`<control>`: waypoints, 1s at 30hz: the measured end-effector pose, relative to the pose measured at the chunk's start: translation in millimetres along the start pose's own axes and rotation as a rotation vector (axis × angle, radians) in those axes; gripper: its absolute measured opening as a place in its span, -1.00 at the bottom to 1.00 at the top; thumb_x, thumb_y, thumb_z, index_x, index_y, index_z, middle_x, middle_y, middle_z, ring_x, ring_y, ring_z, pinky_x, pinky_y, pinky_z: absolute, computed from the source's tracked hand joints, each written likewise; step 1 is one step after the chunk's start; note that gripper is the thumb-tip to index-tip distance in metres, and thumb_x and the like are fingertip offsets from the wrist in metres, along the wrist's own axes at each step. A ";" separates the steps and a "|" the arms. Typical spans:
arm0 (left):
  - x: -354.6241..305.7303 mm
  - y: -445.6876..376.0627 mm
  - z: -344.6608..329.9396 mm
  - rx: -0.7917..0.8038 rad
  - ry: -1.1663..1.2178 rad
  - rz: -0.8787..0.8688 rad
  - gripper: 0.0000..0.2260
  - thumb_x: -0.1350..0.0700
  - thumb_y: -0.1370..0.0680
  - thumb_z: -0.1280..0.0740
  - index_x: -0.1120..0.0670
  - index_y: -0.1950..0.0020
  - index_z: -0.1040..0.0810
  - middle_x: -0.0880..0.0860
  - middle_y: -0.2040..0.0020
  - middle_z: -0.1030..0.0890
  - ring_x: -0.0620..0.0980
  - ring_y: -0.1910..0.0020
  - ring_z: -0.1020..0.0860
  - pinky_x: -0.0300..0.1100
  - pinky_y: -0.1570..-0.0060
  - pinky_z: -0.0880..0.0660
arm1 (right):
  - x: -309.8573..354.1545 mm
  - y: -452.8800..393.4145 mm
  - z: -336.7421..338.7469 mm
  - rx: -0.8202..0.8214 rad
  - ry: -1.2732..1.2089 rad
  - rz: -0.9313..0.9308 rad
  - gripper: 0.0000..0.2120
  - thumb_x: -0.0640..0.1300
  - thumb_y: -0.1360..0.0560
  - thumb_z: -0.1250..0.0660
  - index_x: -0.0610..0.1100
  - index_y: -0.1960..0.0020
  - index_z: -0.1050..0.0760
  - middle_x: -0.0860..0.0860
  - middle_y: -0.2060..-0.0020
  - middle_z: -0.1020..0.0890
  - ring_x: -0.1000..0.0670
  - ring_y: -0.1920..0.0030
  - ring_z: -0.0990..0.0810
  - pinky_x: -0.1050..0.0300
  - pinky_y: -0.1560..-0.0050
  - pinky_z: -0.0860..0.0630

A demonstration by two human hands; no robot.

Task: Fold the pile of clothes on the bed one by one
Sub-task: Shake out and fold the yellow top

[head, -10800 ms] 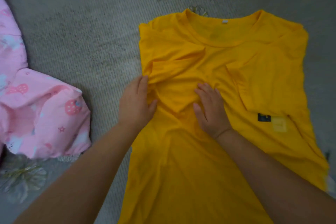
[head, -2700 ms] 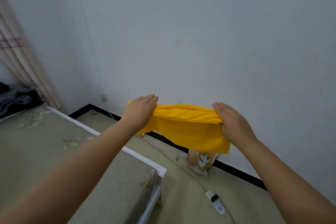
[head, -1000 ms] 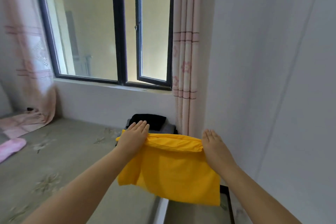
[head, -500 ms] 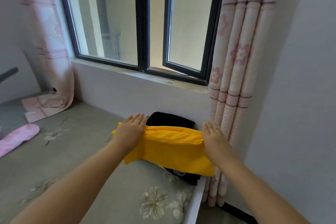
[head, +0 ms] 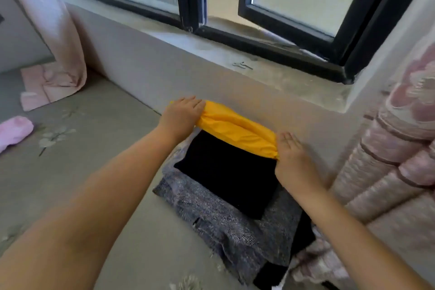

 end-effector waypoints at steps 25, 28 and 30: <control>95.2 296.8 -137.8 0.475 0.078 0.571 -0.59 0.12 -0.62 -0.06 0.02 -0.48 -0.14 0.09 -0.51 -0.07 0.07 -0.49 -0.02 -0.01 -0.40 -0.01 | 233.1 83.4 -194.7 0.355 -0.034 0.559 -0.46 -0.04 -0.55 -0.10 -0.19 -0.47 -0.08 -0.14 -0.49 -0.05 -0.09 -0.49 0.01 -0.01 -0.44 0.10; 118.6 402.1 -97.6 0.454 0.058 0.767 -0.59 0.04 -0.62 -0.06 0.00 -0.47 -0.16 0.09 -0.51 -0.08 0.08 -0.49 -0.01 -0.02 -0.40 0.01 | 315.4 134.8 -195.2 0.359 -0.078 0.689 -0.43 0.04 -0.54 -0.13 -0.17 -0.47 -0.10 -0.15 -0.48 -0.09 -0.10 -0.48 -0.02 0.02 -0.43 0.08; 125.8 471.8 -65.8 0.397 0.051 0.886 -0.59 0.01 -0.62 -0.06 0.00 -0.47 -0.17 0.09 -0.51 -0.10 0.09 -0.49 -0.02 -0.04 -0.39 0.01 | 368.6 174.1 -189.4 0.345 -0.099 0.758 -0.39 0.11 -0.53 -0.13 -0.16 -0.47 -0.10 -0.15 -0.47 -0.12 -0.10 -0.48 -0.04 0.02 -0.43 0.07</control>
Point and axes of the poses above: each hand's wrist, its own y-axis away from the middle knuckle, its own z-axis out of the back of the hand, x = y × z, the point moved 4 cm from there along -y, towards the middle knuckle
